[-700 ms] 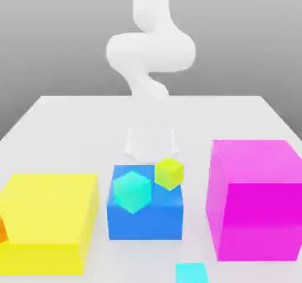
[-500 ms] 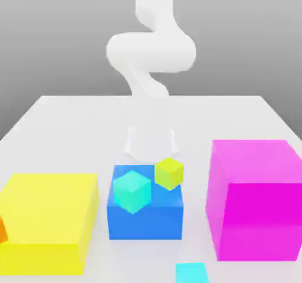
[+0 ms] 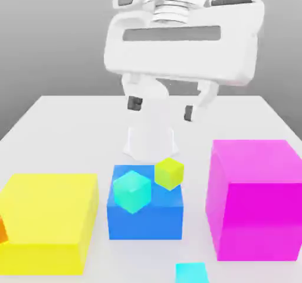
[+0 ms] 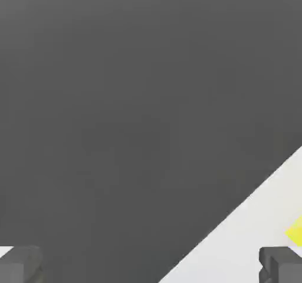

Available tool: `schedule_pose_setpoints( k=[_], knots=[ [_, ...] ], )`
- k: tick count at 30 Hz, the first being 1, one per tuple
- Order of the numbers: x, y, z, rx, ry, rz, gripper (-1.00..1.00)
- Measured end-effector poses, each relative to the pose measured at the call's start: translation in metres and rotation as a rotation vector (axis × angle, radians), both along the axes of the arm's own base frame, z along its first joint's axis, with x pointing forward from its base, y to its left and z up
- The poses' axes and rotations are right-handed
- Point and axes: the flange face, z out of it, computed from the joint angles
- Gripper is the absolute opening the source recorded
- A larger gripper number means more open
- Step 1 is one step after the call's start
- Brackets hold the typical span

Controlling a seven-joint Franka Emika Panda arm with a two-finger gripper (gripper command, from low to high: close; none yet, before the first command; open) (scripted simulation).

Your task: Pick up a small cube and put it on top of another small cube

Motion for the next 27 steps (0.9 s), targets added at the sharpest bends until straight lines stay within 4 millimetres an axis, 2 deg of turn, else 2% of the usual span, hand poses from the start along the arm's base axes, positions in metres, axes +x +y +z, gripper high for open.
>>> schedule_pose_setpoints(
  k=[5,10,20,24,25,27],
  knots=[
    [0.012,0.005,-0.064,0.061,0.061,-0.157,0.0],
    [0.016,0.013,-0.125,0.127,0.121,-0.314,0.0],
    [0.004,0.039,-0.233,0.27,0.246,-0.639,0.0],
    [0.004,0.042,-0.286,0.287,0.258,-0.674,0.0],
    [0.003,0.042,-0.3,0.287,0.259,-0.675,-1.0],
    [0.003,0.042,-0.3,0.287,0.258,-0.674,-1.0]
  ],
)
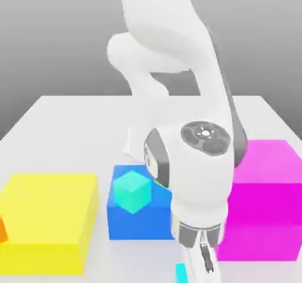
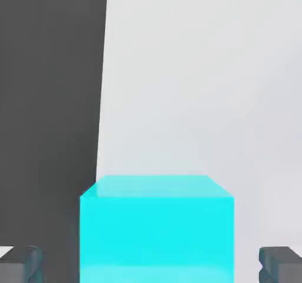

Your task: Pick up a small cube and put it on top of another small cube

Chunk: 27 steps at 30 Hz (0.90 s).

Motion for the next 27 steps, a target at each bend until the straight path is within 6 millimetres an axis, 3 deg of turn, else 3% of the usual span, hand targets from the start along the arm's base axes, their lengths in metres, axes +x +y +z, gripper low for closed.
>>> schedule_pose_setpoints(
  k=[5,10,21,27],
  knots=[
    [0.001,0.001,0.001,0.005,-0.006,-0.004,-1.0],
    [-0.003,-0.004,0.056,-0.012,0.004,0.003,-1.0],
    [-0.059,-0.075,0.137,-0.124,0.046,0.02,-1.0],
    [-0.1,-0.099,0.18,-0.094,0.039,0.03,-1.0]
  ],
)
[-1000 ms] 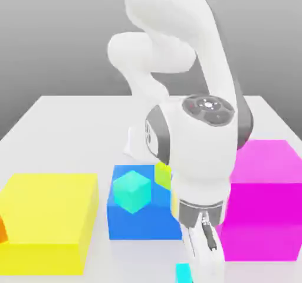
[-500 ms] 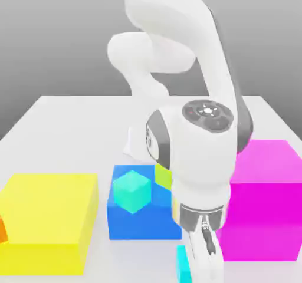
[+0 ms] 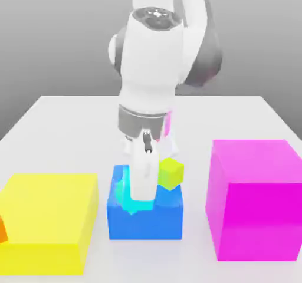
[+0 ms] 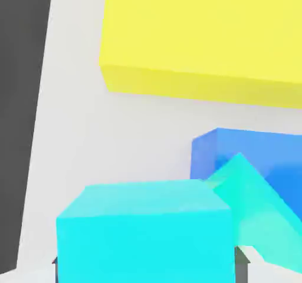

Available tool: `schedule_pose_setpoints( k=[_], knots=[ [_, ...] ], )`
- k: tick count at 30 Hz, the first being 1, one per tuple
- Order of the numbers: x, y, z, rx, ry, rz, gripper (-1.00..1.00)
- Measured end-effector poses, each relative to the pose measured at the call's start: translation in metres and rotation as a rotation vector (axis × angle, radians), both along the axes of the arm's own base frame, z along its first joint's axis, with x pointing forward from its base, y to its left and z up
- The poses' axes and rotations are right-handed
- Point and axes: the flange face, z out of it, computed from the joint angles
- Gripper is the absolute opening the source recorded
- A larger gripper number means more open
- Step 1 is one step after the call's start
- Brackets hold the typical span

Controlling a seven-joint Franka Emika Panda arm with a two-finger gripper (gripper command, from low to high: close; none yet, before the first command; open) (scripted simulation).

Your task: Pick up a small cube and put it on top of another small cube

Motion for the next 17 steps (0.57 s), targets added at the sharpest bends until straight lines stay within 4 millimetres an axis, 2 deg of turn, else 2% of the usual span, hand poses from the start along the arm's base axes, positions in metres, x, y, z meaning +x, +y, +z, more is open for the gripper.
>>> schedule_pose_setpoints(
  k=[5,7,10,11,17],
  knots=[
    [-0.038,-0.014,0.03,0.075,-0.028,0.017,-1.0],
    [-0.043,-0.015,0.017,0.09,-0.034,0.021,-1.0],
    [-0.044,-0.016,-0.018,0.094,-0.035,0.022,-1.0],
    [-0.045,-0.016,-0.026,0.094,-0.035,0.022,1.0],
    [-0.046,-0.016,-0.031,0.094,-0.034,0.022,1.0]
  ],
)
